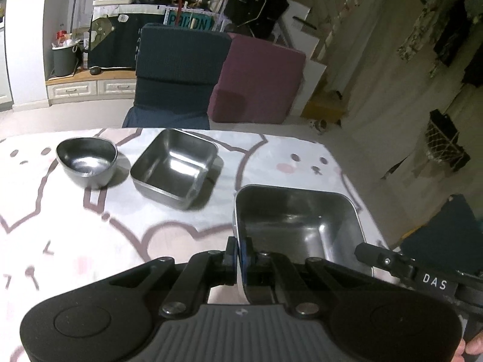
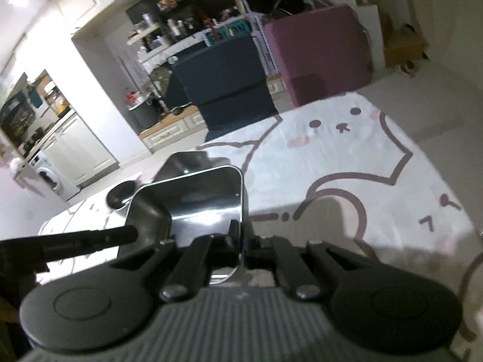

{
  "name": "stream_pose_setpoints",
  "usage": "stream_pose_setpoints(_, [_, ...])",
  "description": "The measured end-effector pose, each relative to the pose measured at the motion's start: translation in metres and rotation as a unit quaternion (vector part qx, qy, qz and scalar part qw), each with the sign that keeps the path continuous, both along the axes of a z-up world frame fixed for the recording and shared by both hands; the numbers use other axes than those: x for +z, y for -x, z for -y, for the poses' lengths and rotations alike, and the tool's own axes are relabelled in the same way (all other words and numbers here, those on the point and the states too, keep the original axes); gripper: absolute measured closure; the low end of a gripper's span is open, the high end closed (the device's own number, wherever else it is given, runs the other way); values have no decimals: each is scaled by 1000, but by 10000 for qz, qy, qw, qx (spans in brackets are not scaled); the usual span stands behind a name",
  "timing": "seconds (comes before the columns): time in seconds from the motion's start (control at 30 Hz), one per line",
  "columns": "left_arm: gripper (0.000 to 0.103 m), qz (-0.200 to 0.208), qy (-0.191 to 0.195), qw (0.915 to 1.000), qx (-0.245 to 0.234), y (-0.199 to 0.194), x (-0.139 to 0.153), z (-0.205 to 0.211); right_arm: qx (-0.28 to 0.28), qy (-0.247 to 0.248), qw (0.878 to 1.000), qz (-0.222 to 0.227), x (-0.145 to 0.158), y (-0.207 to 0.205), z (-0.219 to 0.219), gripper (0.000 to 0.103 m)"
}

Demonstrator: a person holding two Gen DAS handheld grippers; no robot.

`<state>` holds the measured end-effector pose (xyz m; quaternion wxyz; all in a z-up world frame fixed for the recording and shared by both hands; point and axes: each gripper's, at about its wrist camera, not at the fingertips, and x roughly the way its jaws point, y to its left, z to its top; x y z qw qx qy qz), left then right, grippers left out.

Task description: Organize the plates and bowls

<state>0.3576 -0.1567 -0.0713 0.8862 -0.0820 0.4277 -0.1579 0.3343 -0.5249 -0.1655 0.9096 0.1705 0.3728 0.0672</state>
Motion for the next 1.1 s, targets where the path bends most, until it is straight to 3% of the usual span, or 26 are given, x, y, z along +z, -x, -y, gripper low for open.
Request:
stream_pose_setpoints(0.2, [99, -162, 106, 9998, -17, 55, -8, 4, 190, 113, 9998, -8, 11, 54, 8, 101])
stream_pose_setpoints(0.57, [98, -896, 198, 9957, 147, 116, -59, 11, 421, 787, 9940, -638, -15, 113, 3, 101])
stream_pose_setpoints(0.9, [98, -1158, 133, 9931, 100, 127, -81, 21, 535, 1398, 9798, -1328, -39, 113, 0, 101])
stream_pose_setpoints(1.1, [98, -1120, -9, 9937, -28, 126, -86, 27, 521, 1532, 9761, -1450, -41, 111, -1, 100])
